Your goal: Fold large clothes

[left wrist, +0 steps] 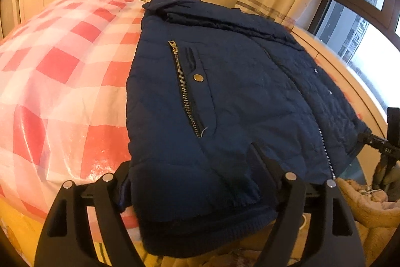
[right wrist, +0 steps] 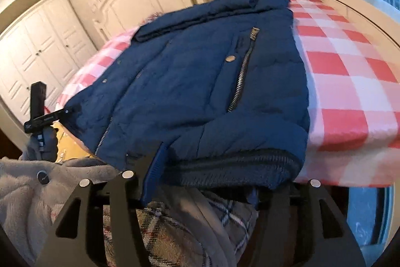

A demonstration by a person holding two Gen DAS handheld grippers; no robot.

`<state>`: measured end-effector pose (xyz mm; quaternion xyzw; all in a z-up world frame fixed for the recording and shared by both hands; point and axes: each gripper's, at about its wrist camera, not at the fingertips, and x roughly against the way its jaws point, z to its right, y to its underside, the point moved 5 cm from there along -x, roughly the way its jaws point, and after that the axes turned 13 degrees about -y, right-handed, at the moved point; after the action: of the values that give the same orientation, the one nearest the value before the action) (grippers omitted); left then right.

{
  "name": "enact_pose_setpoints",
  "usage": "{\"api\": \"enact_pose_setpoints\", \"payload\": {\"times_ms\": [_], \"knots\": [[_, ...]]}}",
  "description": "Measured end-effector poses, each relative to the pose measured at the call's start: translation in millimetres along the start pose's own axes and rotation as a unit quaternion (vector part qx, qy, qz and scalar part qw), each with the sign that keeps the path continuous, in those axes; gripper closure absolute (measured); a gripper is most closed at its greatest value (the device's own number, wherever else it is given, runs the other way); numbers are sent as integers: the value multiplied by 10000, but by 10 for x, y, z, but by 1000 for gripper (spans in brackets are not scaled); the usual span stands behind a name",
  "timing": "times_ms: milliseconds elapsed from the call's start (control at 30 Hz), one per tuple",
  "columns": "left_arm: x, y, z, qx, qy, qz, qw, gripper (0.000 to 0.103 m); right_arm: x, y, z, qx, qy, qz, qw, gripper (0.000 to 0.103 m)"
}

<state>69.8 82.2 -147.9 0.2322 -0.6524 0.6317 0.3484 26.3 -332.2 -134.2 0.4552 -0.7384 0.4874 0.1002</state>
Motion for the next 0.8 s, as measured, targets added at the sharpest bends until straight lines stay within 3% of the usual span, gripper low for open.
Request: {"api": "enact_pose_setpoints", "payload": {"times_ms": [33,67,167,233,267,367,400,500,567,700,767,800], "knots": [[-3,-13,10,8,-38,60,10000,40,-20,-13,33,-83,123,43,9999,52],[-11,-29,5,29,-101,119,9999,70,-37,-19,51,-104,214,85,9997,60],[63,-82,-47,307,170,276,9990,87,-95,-32,-6,289,627,289,9972,81],[281,-113,-51,296,56,680,9972,90,31,-56,-172,677,652,709,9930,92],[394,-128,-56,294,-23,860,9959,90,117,-67,-257,861,755,910,9892,93],[860,-180,-25,233,-61,1428,9895,91,435,-112,-626,1699,1481,1445,9635,93],[983,-186,9,161,-82,1576,9873,91,592,-122,-810,2018,1692,1687,9498,93],[1521,-205,91,-18,7,2170,9762,91,982,-114,-1228,2553,1762,2262,9234,94],[1883,-232,45,67,200,2514,9677,91,1210,-96,-1418,2715,1673,2586,9118,94],[2223,-348,-110,366,594,2755,9588,90,1586,-135,-1700,2882,1361,3082,8963,94],[2097,-552,-256,721,788,2452,9636,88,1570,-289,-1753,2935,1275,3048,8970,94],[1958,-690,-332,946,931,2239,9655,88,1462,-476,-1726,2926,1255,2877,9033,94]]}}
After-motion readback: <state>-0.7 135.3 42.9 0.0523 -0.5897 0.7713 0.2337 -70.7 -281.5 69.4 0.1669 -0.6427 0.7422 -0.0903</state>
